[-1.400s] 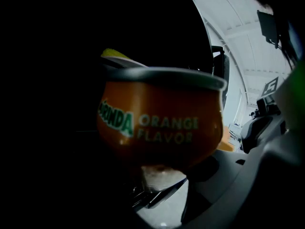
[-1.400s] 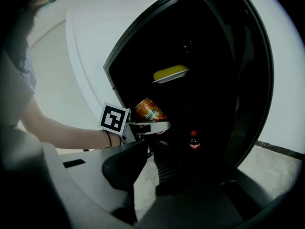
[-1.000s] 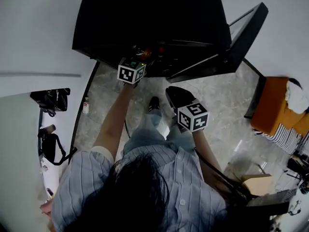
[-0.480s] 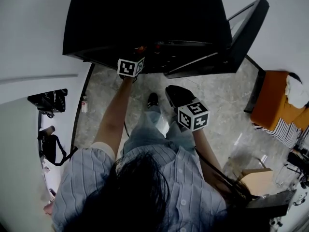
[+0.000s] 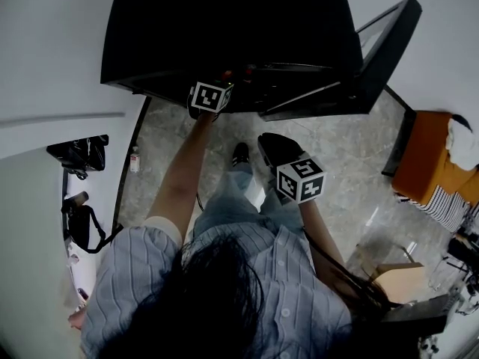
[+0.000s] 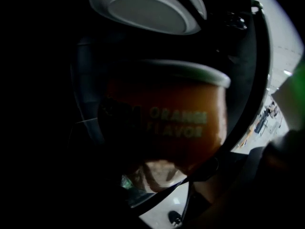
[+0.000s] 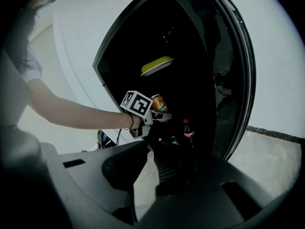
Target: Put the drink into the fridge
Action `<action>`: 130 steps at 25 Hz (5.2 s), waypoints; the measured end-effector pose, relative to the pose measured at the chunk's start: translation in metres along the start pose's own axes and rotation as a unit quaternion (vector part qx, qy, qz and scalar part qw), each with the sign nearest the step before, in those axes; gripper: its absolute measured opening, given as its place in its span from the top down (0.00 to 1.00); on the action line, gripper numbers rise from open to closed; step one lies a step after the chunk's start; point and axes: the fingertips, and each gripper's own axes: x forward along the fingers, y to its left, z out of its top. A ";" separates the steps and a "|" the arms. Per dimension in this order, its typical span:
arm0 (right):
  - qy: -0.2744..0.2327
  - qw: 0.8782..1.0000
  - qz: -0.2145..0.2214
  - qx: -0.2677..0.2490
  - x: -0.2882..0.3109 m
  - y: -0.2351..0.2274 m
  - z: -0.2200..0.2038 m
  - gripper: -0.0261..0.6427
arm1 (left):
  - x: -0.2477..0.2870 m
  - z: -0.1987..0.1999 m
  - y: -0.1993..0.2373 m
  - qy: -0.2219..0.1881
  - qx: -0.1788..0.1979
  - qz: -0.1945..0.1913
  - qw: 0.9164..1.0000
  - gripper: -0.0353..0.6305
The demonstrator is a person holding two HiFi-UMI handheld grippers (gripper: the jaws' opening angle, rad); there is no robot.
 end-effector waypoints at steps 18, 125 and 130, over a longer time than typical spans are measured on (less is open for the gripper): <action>0.000 0.999 -0.020 0.025 -0.026 -0.012 -0.026 0.89 | 0.010 -0.003 0.013 0.034 -0.051 0.043 0.997 0.41; 0.006 0.974 0.182 -0.137 -0.214 0.216 -0.162 0.89 | -0.489 -0.195 -0.345 -0.220 -0.139 -0.001 0.966 0.90; -0.008 0.978 0.160 -0.130 -0.226 0.228 -0.185 0.89 | -0.500 -0.211 -0.354 -0.212 -0.114 -0.029 0.970 0.90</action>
